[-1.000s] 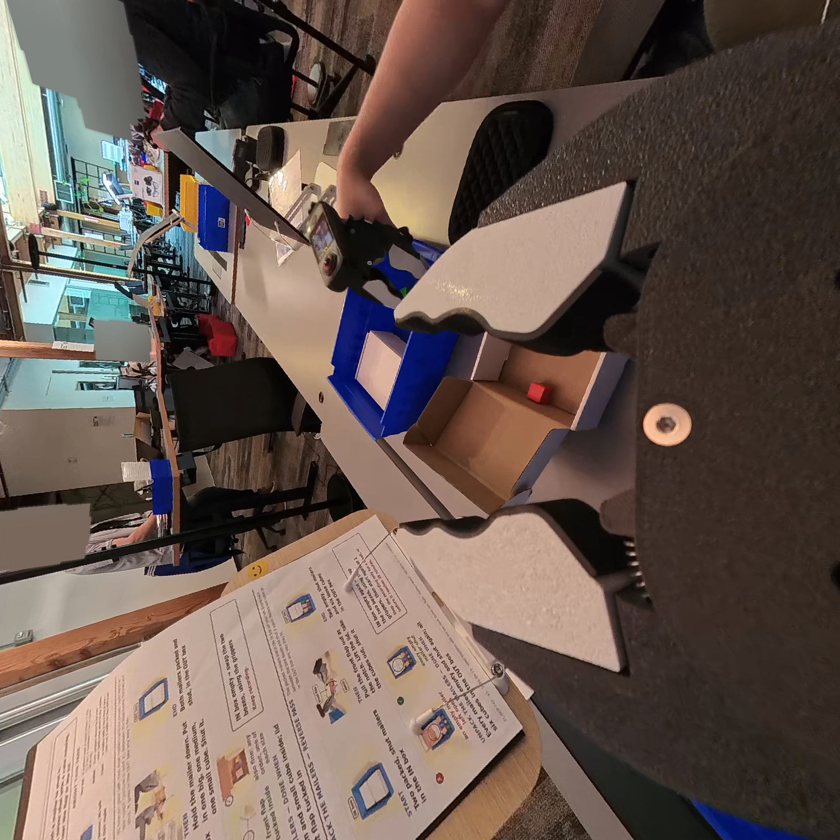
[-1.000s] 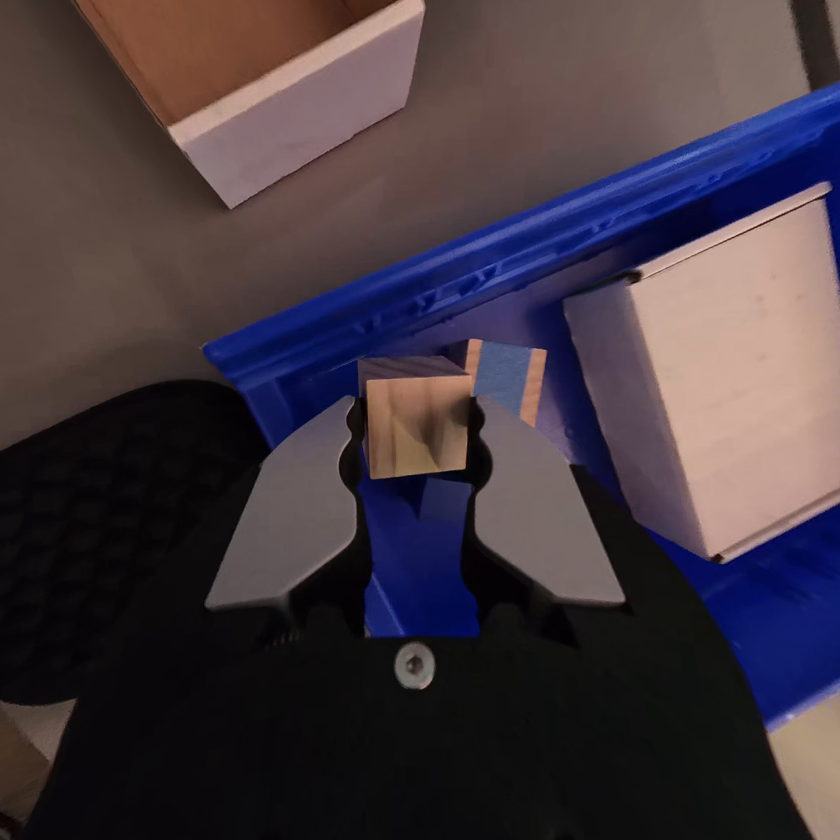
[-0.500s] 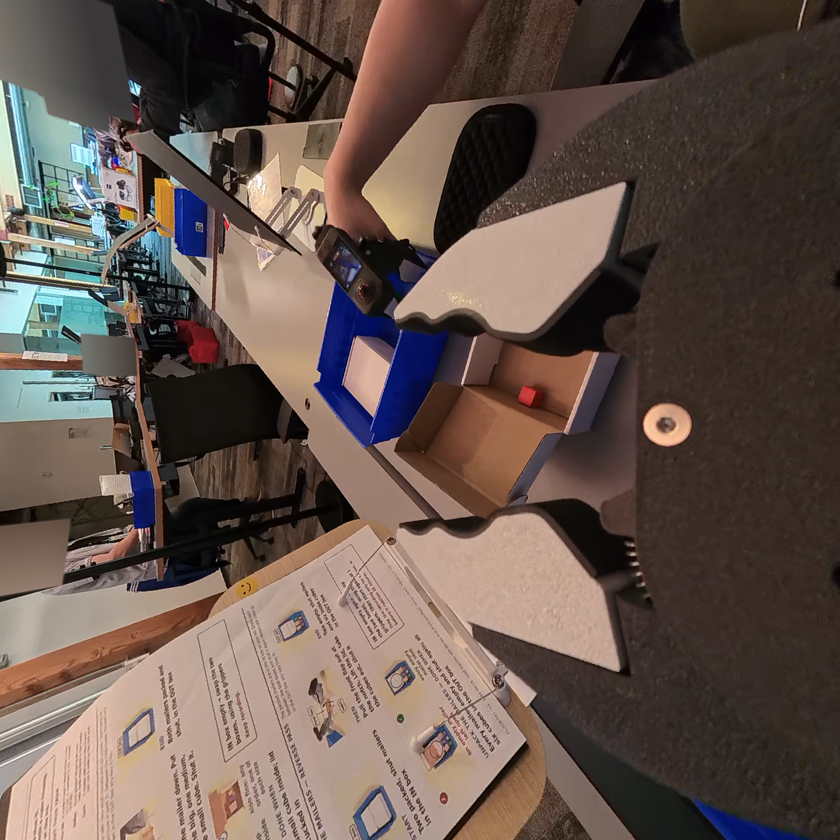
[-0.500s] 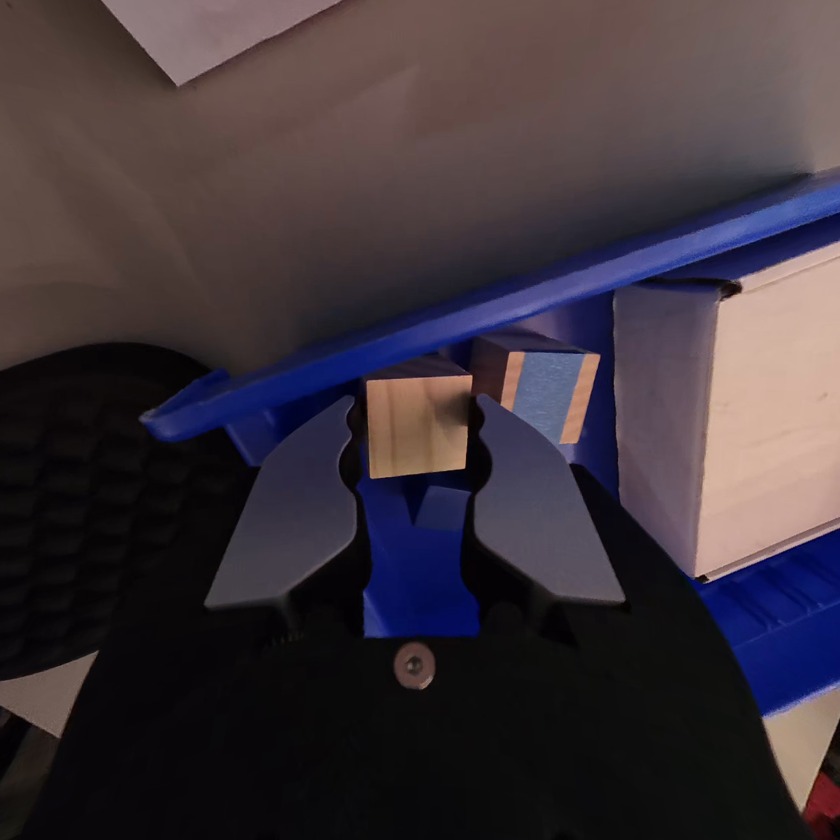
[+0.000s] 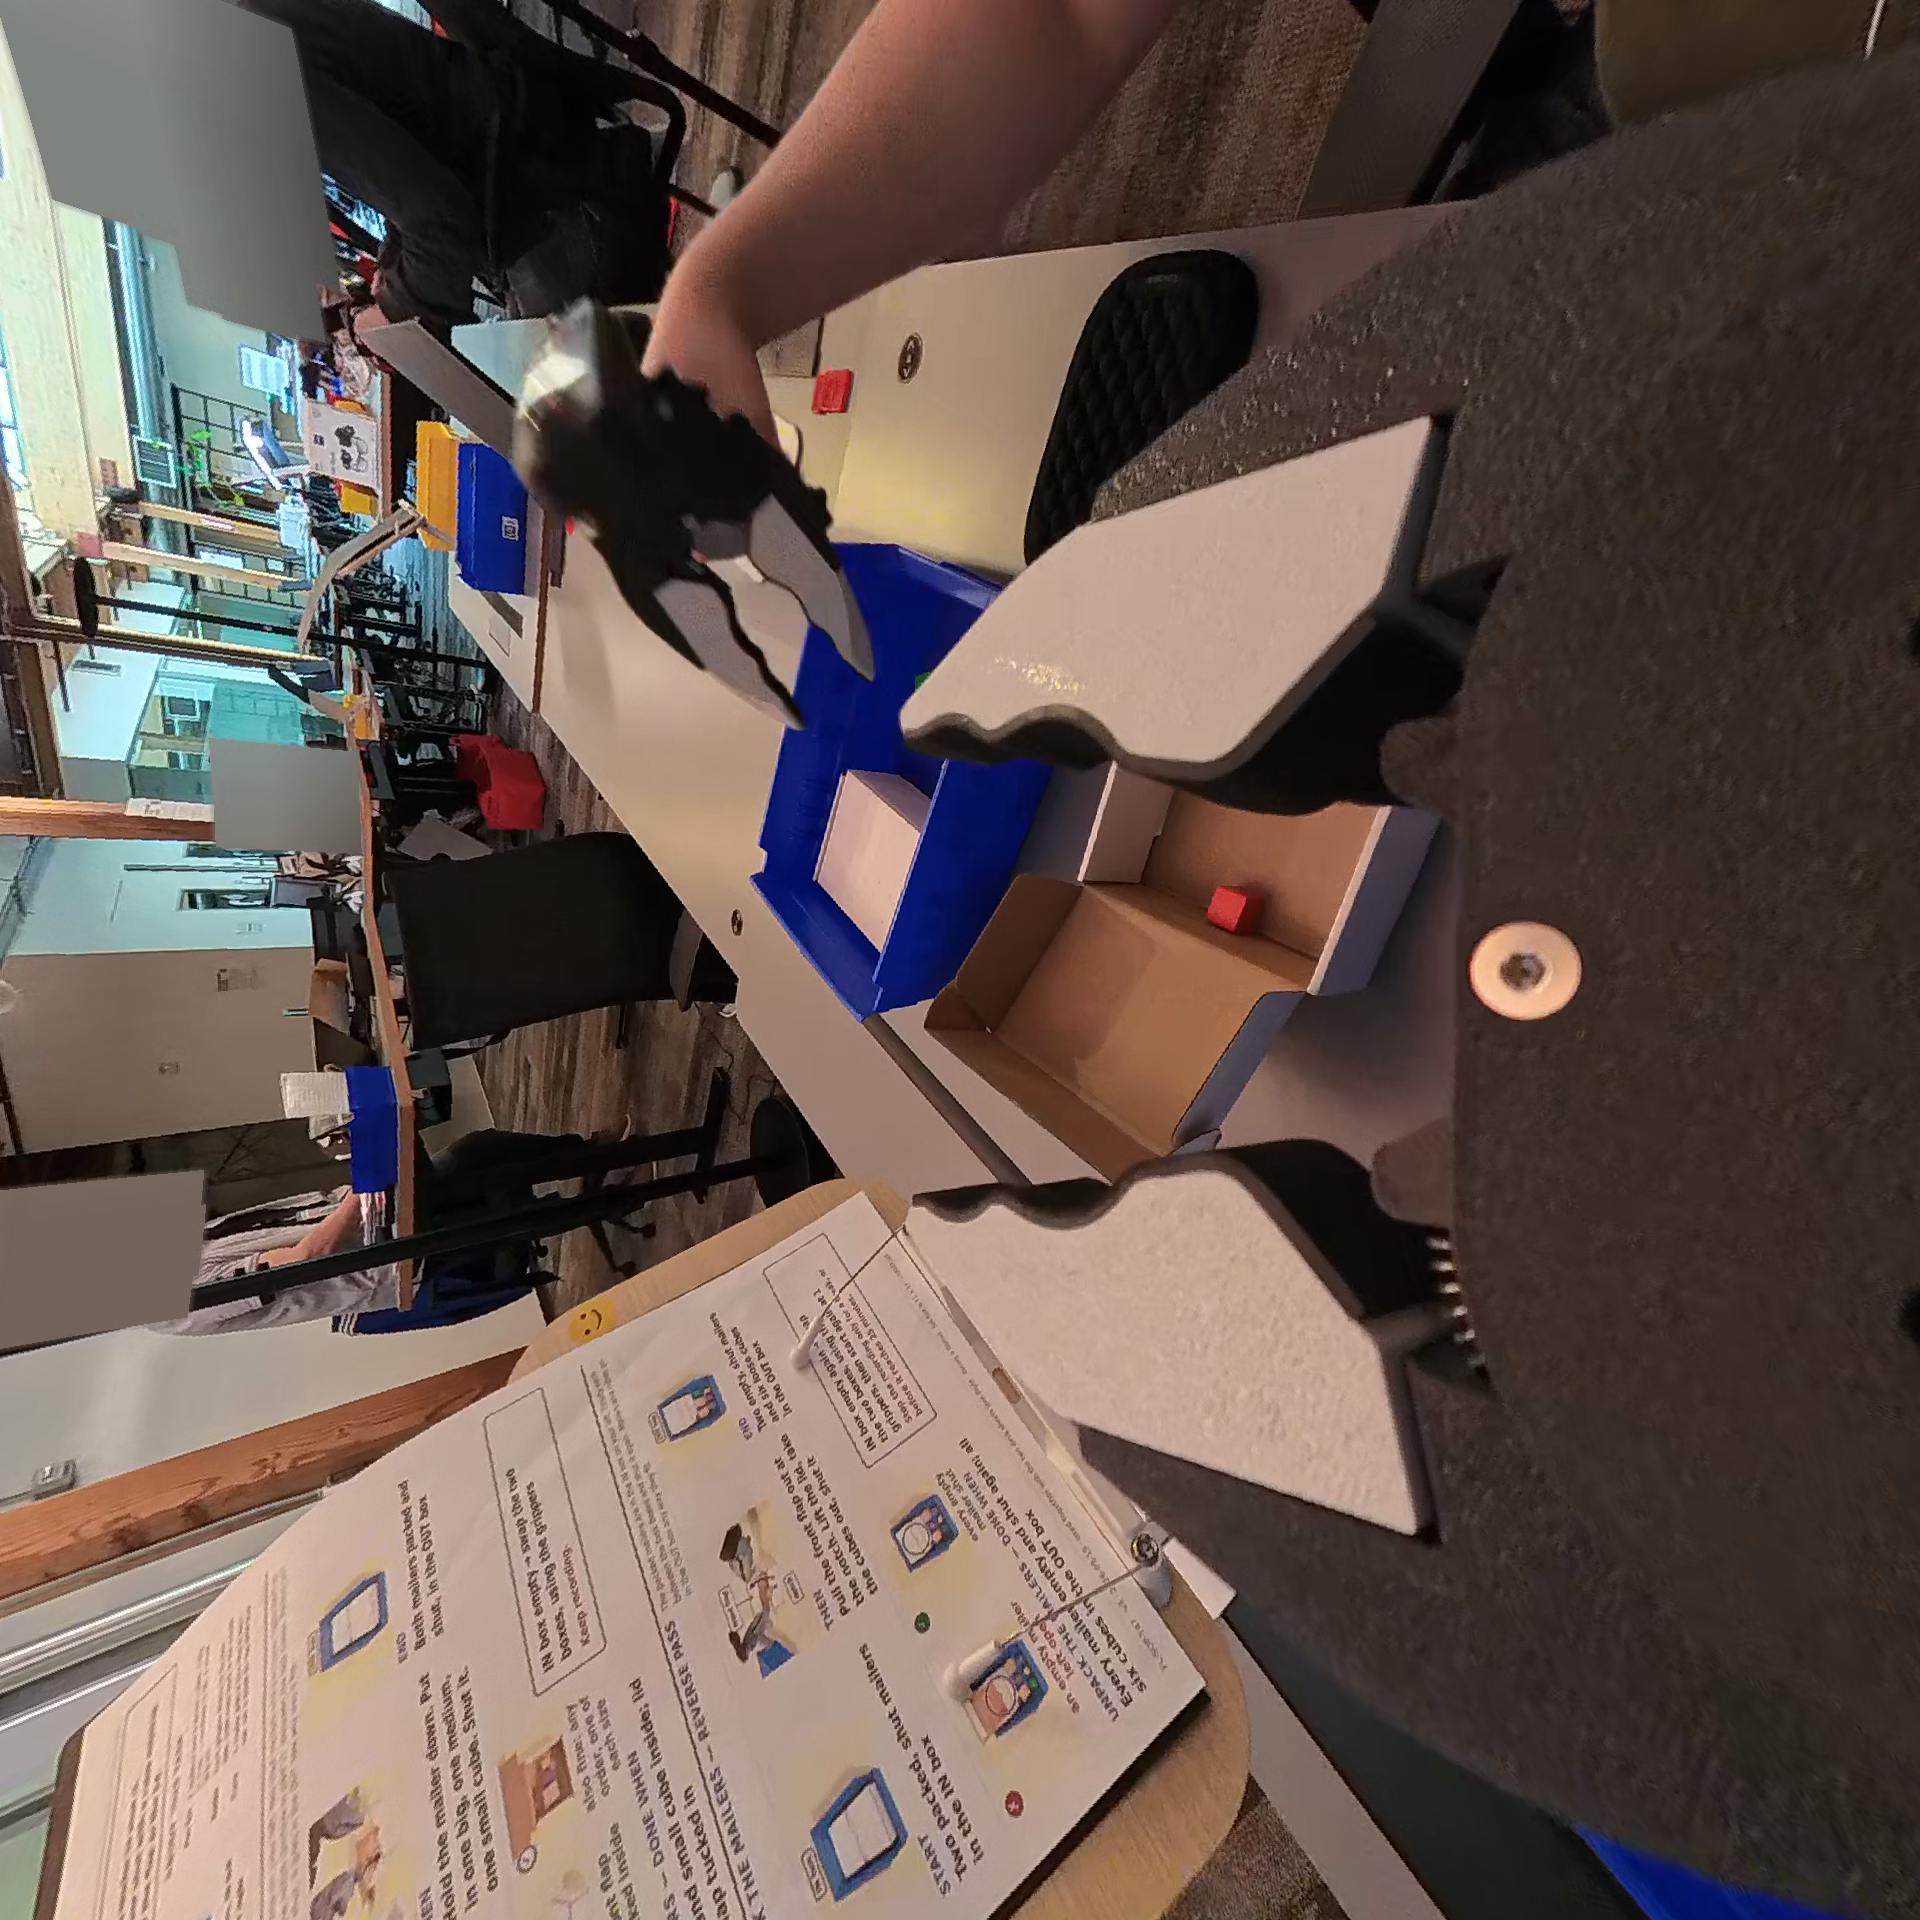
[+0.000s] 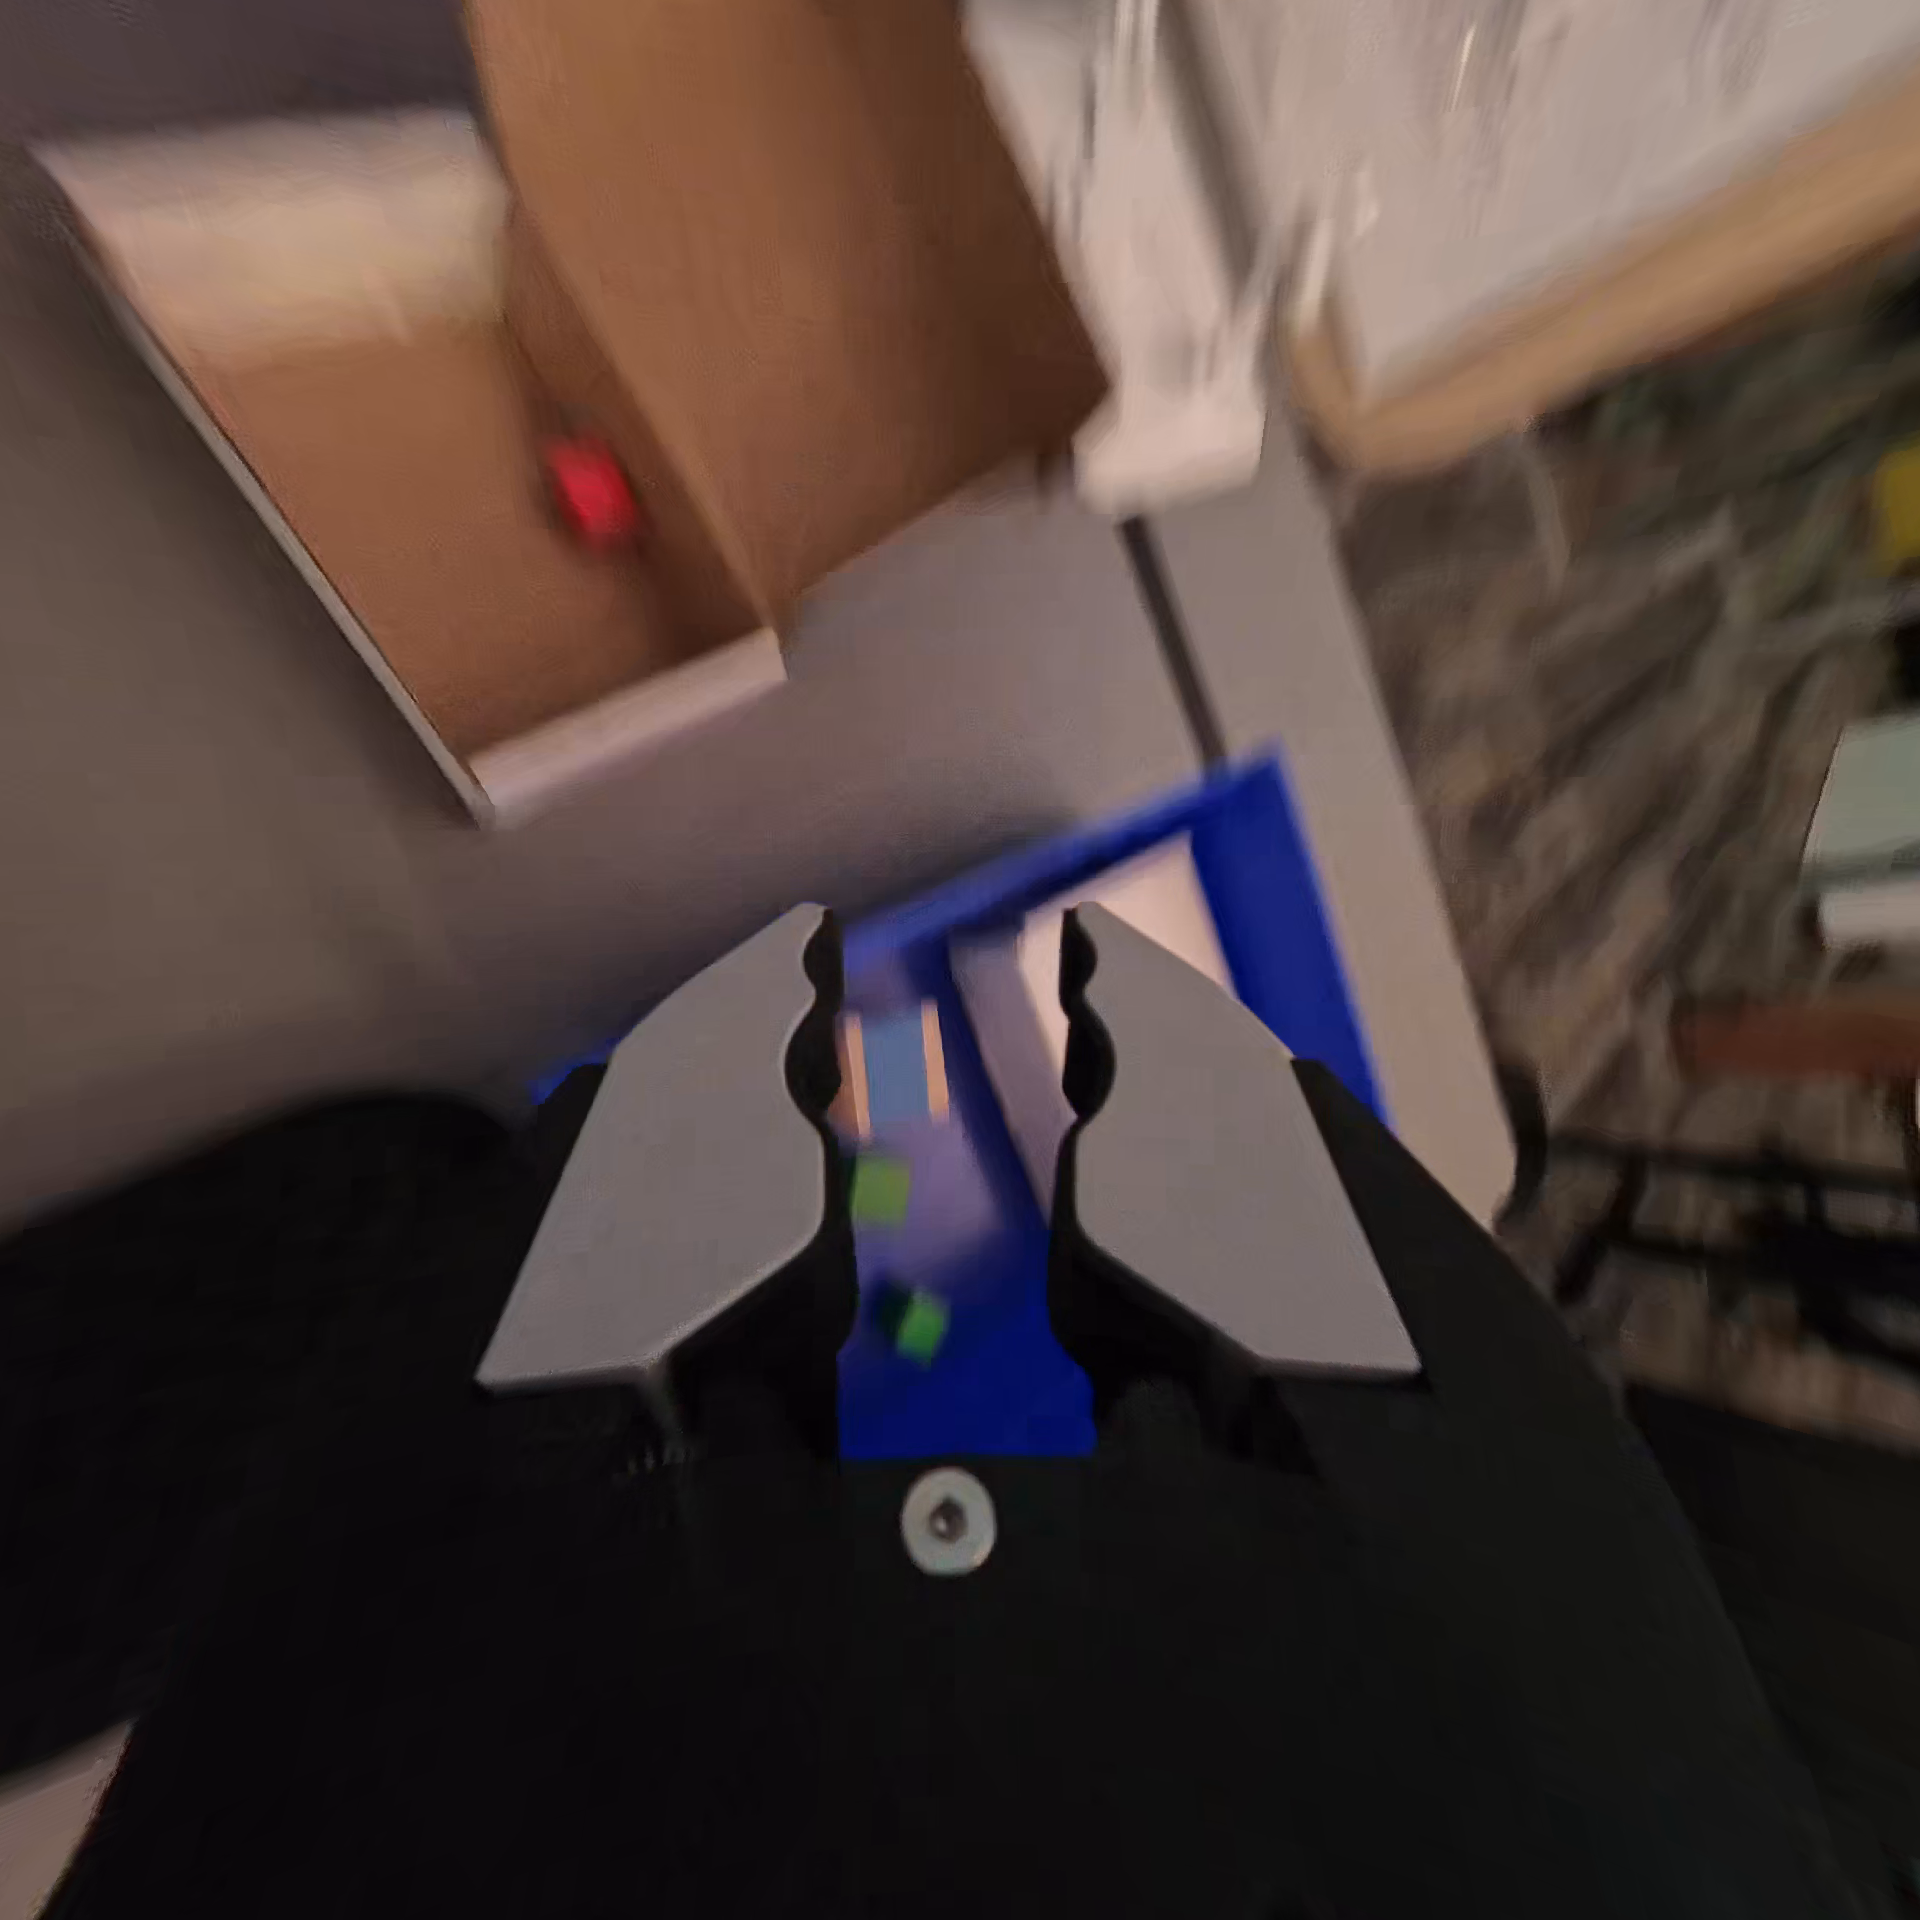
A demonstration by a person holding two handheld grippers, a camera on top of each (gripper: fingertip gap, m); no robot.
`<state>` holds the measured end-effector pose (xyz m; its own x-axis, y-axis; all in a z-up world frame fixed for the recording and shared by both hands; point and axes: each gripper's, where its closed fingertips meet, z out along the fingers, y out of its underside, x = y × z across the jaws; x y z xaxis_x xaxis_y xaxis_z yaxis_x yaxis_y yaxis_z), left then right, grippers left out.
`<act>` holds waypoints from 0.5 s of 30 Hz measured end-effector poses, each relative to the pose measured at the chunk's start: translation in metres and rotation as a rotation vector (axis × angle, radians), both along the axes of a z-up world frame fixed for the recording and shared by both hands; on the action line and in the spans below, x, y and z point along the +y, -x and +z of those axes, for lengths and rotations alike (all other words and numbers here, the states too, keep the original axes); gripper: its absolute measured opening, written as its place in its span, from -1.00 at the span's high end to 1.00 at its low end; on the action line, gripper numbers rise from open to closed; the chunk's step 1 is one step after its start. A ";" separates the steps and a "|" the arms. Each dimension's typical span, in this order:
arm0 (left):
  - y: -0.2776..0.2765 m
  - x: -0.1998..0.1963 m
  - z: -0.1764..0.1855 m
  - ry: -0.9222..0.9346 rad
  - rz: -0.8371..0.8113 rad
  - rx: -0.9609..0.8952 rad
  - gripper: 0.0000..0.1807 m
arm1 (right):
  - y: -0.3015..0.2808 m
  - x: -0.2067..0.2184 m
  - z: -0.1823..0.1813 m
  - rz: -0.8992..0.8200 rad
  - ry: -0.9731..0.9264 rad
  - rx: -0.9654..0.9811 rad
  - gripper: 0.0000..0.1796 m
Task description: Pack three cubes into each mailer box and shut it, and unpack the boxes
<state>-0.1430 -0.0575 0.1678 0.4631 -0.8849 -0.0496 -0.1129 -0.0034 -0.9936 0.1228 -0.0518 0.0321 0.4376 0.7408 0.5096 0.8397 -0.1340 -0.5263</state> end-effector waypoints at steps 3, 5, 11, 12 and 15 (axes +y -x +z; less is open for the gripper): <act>-0.001 0.001 -0.003 0.001 0.004 0.016 0.14 | 0.087 -0.021 0.023 0.292 -0.074 0.109 0.57; -0.002 0.001 -0.004 -0.001 0.007 0.029 0.14 | 0.120 -0.022 -0.010 0.393 -0.019 -0.006 0.60; -0.009 -0.004 -0.008 -0.008 -0.012 0.056 0.14 | 0.145 0.023 -0.132 0.336 0.134 -0.318 0.69; -0.011 -0.004 -0.008 -0.011 -0.016 0.062 0.14 | 0.147 0.028 -0.140 0.332 0.134 -0.328 0.72; -0.014 -0.005 -0.009 -0.014 -0.024 0.065 0.14 | 0.154 0.032 -0.154 0.337 0.161 -0.317 0.72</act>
<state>-0.1295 -0.0621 0.1592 0.4367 -0.8949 -0.0917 -0.1773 0.0143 -0.9840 -0.0310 -0.0200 -0.1219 0.0020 0.8951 0.4459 0.9659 0.1137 -0.2325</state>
